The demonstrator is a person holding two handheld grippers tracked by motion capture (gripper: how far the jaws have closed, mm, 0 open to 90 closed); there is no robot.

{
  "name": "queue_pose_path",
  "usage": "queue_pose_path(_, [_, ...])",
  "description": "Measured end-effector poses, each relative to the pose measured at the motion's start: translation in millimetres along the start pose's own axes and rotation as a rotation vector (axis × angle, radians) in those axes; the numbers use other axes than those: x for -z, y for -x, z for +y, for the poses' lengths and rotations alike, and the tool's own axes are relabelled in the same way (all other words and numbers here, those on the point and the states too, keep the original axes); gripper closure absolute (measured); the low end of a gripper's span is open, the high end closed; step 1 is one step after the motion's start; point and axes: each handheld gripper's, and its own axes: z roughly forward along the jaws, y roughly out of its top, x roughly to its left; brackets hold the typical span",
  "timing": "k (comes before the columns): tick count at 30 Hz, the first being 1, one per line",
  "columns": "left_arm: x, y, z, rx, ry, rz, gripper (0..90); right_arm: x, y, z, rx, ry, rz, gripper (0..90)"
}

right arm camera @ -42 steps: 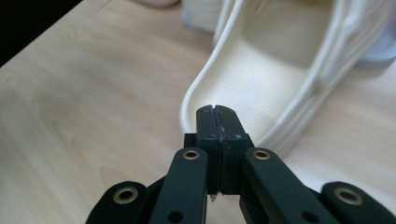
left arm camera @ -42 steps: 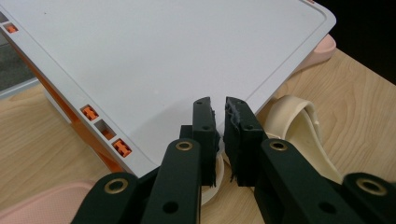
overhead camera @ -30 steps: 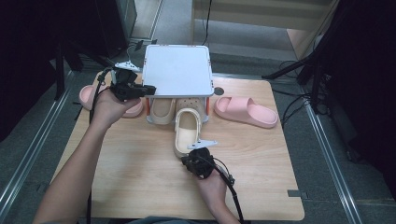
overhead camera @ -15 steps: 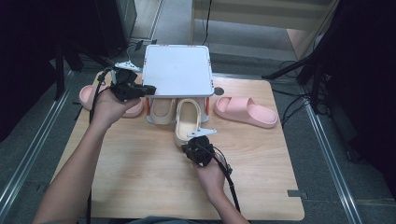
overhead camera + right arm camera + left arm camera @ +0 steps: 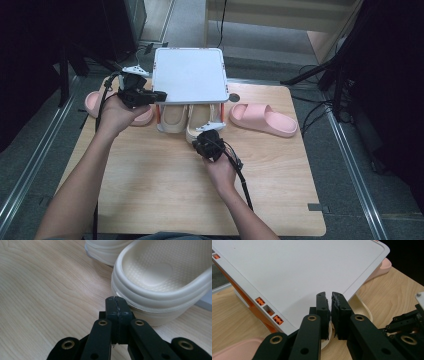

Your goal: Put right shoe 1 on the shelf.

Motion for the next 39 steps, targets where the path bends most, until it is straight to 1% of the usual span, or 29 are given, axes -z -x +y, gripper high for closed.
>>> queue_pose_path(2, [0.1,-0.1,0.0,-0.001,0.000,0.000,84.0,-2.3,-0.9,0.9,0.000,0.002,0.001,90.0])
queue_pose_path(5, [0.1,0.1,0.0,-0.004,0.000,0.002,84.0,-1.2,-2.3,-0.2,-0.017,0.008,-0.004,90.0])
queue_pose_path(6, [0.2,0.0,0.0,-0.003,-0.001,0.002,84.0,1.1,-1.5,-1.3,-0.024,0.025,-0.008,87.2])
queue_pose_path(7, [0.2,0.1,-0.1,0.001,-0.001,0.001,84.0,4.8,0.0,-2.2,-0.040,0.043,-0.003,83.8])
queue_pose_path(8, [0.1,0.1,-0.1,0.001,0.000,0.001,83.9,9.2,1.5,-2.9,-0.060,0.063,0.004,82.9])
queue_pose_path(9, [-0.1,0.2,0.1,-0.001,0.001,0.001,84.0,14.0,3.2,-3.0,-0.069,0.082,0.000,80.3])
queue_pose_path(11, [-0.2,0.6,0.3,-0.006,-0.001,0.005,83.9,21.7,7.9,-2.1,-0.074,0.120,-0.035,73.3])
queue_pose_path(12, [-0.1,0.8,0.4,-0.008,-0.002,0.007,84.0,24.3,11.4,-1.5,-0.086,0.133,-0.055,71.5])
queue_pose_path(14, [-0.1,0.9,0.4,-0.007,-0.001,0.007,84.0,26.3,20.0,-0.2,-0.114,0.154,-0.078,68.9])
queue_pose_path(15, [-0.2,0.7,0.4,-0.006,-0.001,0.005,84.0,25.8,24.4,0.8,-0.128,0.162,-0.091,67.4])
queue_pose_path(17, [-0.3,0.4,0.3,-0.006,-0.001,0.002,84.0,23.3,32.6,4.0,-0.163,0.181,-0.120,61.4])
queue_pose_path(18, [-0.4,0.3,0.3,-0.005,0.001,0.002,84.0,21.5,36.4,5.9,-0.179,0.192,-0.127,58.7])
queue_pose_path(19, [-0.5,0.0,0.2,-0.005,0.002,0.001,84.0,18.9,39.7,8.4,-0.200,0.203,-0.134,56.3])
queue_pose_path(21, [-0.4,-0.1,0.1,-0.005,0.002,0.000,84.0,11.9,45.6,14.4,-0.222,0.212,-0.155,53.2])
queue_pose_path(24, [-0.3,-0.3,0.0,-0.004,0.002,0.000,84.0,1.3,51.8,22.6,-0.270,0.225,-0.170,52.2])
queue_pose_path(26, [-0.3,-0.5,0.0,-0.005,0.002,-0.002,84.0,-6.1,54.5,27.7,-0.298,0.221,-0.179,51.8])
queue_pose_path(28, [-0.1,-0.4,-0.2,0.000,0.002,-0.002,84.0,-12.2,56.5,31.7,-0.304,0.214,-0.207,51.5])
queue_pose_path(30, [-0.1,-0.8,-0.3,-0.001,0.002,-0.004,84.0,-15.7,59.5,33.5,-0.318,0.214,-0.222,53.2])
queue_pose_path(31, [-0.2,-0.8,-0.3,0.000,0.003,-0.004,83.9,-17.3,61.7,34.1,-0.332,0.207,-0.220,56.0])
queue_pose_path(33, [-0.1,-0.9,-0.3,0.000,0.002,-0.005,84.0,-20.3,65.9,34.1,-0.344,0.191,-0.214,62.1])
queue_pose_path(35, [0.1,-1.6,-0.4,-0.004,0.003,-0.004,83.9,-21.1,68.3,33.6,-0.347,0.191,-0.210,64.8])
queue_pose_path(37, [0.0,-2.0,-0.4,-0.003,0.003,-0.008,83.9,-20.6,67.4,35.0,-0.342,0.189,-0.219,68.6])
queue_pose_path(38, [-0.1,-2.1,-0.4,-0.004,0.004,-0.007,83.9,-20.1,67.1,35.6,-0.321,0.183,-0.229,70.3])
queue_pose_path(39, [-0.2,-1.8,-0.5,-0.003,0.005,-0.008,84.0,-19.8,66.7,36.3,-0.315,0.182,-0.234,71.2])
